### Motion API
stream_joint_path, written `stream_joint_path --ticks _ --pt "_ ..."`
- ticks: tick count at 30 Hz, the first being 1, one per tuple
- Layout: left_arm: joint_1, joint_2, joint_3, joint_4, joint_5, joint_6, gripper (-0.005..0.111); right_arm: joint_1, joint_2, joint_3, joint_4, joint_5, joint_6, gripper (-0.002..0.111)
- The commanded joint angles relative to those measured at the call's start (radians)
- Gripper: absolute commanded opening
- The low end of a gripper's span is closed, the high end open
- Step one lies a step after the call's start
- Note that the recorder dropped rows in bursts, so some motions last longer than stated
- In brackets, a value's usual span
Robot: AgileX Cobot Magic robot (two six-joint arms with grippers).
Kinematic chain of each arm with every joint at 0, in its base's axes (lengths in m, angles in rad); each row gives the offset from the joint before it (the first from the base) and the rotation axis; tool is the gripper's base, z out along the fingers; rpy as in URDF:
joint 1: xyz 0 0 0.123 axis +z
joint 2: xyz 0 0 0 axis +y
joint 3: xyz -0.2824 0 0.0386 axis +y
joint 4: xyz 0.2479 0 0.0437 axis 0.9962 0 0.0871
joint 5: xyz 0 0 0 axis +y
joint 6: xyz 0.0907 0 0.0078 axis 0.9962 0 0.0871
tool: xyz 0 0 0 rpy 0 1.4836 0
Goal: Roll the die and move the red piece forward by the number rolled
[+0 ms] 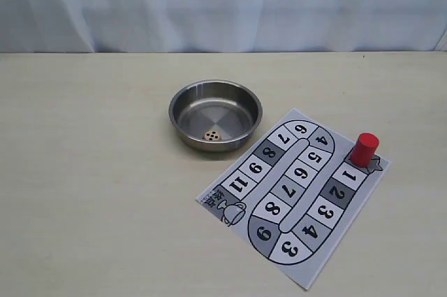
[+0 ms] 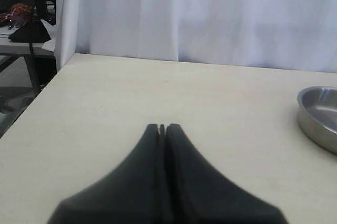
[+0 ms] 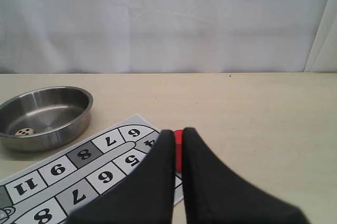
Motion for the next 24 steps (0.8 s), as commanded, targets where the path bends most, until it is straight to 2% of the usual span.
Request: stream_joint_path --ticks 1,10,17,21,24 --pt "0.0 -0.001 -0.005 -0.001 -0.012 -0.004 0.0 0.001 -0.005 0.003 0.006 0.004 0.002 0.004" --pt "0.0 -0.001 -0.005 -0.001 -0.012 -0.004 0.0 0.001 -0.005 0.003 0.005 -0.009 0.002 0.004" --pt "0.0 -0.001 -0.005 -0.003 -0.012 -0.004 0.0 0.001 -0.005 0.003 0.005 -0.154 0.002 0.004" --pt "0.0 -0.001 -0.005 -0.003 -0.012 -0.004 0.0 0.001 -0.005 0.003 0.029 -0.299 0.029 0.004" --pt "0.0 -0.001 -0.005 -0.003 -0.012 -0.004 0.0 0.001 -0.005 -0.038 0.09 -0.27 0.05 0.004"
